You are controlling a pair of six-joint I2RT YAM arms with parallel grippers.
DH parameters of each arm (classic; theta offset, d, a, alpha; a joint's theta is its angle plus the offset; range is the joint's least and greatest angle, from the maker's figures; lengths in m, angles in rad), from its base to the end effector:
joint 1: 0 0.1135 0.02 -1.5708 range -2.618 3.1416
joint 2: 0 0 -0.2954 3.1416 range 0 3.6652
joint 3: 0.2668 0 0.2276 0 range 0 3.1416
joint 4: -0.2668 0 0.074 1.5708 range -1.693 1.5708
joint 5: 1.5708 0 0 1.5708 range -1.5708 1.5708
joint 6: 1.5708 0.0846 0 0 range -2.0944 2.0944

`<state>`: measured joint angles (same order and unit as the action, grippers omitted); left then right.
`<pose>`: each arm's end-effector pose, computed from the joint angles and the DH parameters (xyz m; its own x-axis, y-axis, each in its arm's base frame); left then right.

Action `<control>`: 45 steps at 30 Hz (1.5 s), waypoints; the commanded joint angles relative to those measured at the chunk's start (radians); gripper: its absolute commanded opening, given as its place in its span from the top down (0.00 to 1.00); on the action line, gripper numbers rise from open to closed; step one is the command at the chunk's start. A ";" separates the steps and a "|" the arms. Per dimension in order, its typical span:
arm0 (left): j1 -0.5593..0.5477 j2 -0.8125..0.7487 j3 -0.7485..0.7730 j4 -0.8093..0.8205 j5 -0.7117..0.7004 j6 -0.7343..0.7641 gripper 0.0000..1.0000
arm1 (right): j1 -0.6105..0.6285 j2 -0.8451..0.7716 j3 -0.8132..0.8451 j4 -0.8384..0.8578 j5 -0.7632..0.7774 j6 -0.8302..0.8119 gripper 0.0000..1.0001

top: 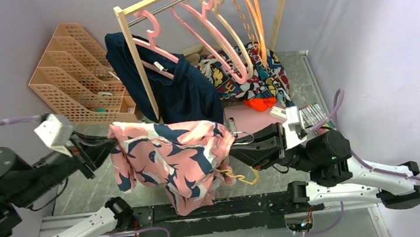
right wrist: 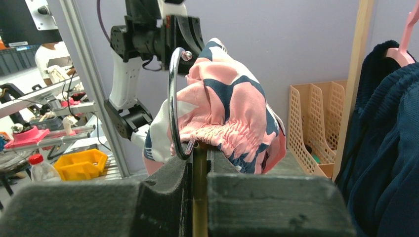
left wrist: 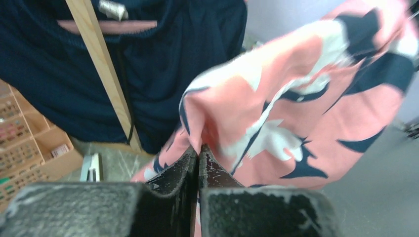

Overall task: Place the shorts on the hanger
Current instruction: Hang the shorts on the hanger.

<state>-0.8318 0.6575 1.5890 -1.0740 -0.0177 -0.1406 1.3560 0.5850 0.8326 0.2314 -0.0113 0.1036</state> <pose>0.0186 -0.0182 0.4835 -0.1966 0.0078 -0.9805 0.7067 0.6943 -0.1362 0.0231 0.1102 0.4617 -0.0035 0.4689 -0.8832 -0.9840 0.1557 0.0866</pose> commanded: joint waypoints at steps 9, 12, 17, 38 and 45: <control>0.003 0.037 0.271 0.247 0.122 0.031 0.93 | 0.002 0.034 0.115 -0.031 -0.138 -0.001 1.00; 0.002 0.057 0.238 0.199 0.098 0.041 0.93 | 0.002 0.037 0.110 -0.015 -0.146 0.007 1.00; 0.003 0.064 0.163 0.108 0.090 0.032 0.86 | 0.002 0.012 0.087 0.022 -0.130 0.021 1.00; 0.003 0.024 0.229 0.298 0.207 0.036 0.01 | 0.001 -0.034 0.027 0.037 -0.016 0.007 1.00; 0.003 0.225 0.229 0.319 0.524 0.041 0.01 | 0.002 -0.018 0.002 0.050 -0.015 0.016 1.00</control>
<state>-0.8318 0.7586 1.8317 -0.7765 0.2855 -0.1120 1.3560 0.5720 0.8368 0.1902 -0.0391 0.1188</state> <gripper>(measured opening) 0.991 0.062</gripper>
